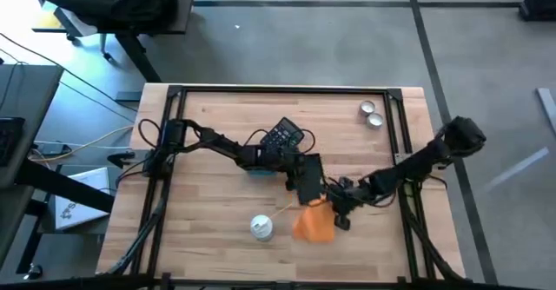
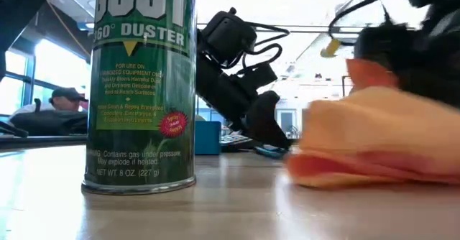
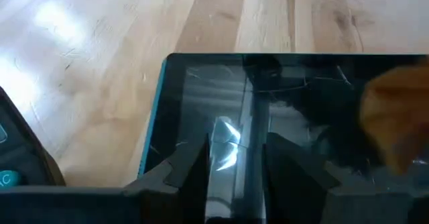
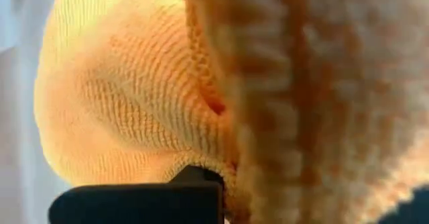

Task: Apply microfiber cloth
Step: Wipe the front of the cellphone using microfiber cloth

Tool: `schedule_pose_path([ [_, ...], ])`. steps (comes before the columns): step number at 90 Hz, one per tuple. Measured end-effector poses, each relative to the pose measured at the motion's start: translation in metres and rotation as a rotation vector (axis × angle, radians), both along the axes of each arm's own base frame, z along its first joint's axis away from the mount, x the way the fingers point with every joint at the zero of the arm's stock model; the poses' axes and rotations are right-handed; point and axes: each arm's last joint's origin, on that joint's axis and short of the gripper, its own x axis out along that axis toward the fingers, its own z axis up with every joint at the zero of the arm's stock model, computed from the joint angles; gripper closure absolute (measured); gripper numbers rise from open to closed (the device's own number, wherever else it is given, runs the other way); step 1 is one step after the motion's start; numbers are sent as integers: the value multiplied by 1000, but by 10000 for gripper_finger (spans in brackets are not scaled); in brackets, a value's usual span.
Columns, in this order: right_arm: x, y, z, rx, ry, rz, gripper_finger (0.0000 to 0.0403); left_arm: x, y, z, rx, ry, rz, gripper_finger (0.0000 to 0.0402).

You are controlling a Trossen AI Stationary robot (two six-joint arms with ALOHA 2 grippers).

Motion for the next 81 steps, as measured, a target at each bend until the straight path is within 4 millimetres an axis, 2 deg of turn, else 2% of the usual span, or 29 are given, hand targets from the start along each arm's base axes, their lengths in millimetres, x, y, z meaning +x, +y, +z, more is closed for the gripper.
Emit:
schedule_pose_path([
  [8,1,3,3,-17,-47,-16,403,1,0,2,-2,-2,-12,268],
  [17,2,-2,10,-67,-106,-52,403,6,-3,14,-19,-16,-68,268],
  [27,-1,-16,20,-117,-104,-65,403,9,-9,50,-12,-96,-119,268],
  [35,-12,-30,29,-172,-48,-94,403,5,-17,80,0,-169,-144,268],
  [49,-33,-54,45,-362,-13,-217,403,-2,-39,112,31,-252,-196,268],
  [55,-39,-64,50,-450,-20,-288,403,-3,-49,112,42,-254,-198,268],
  [63,-41,-78,55,-533,-41,-411,403,-1,-62,98,37,-213,-216,268],
  [81,-29,-102,60,-577,-122,-605,403,4,-83,65,34,-171,-211,268],
])
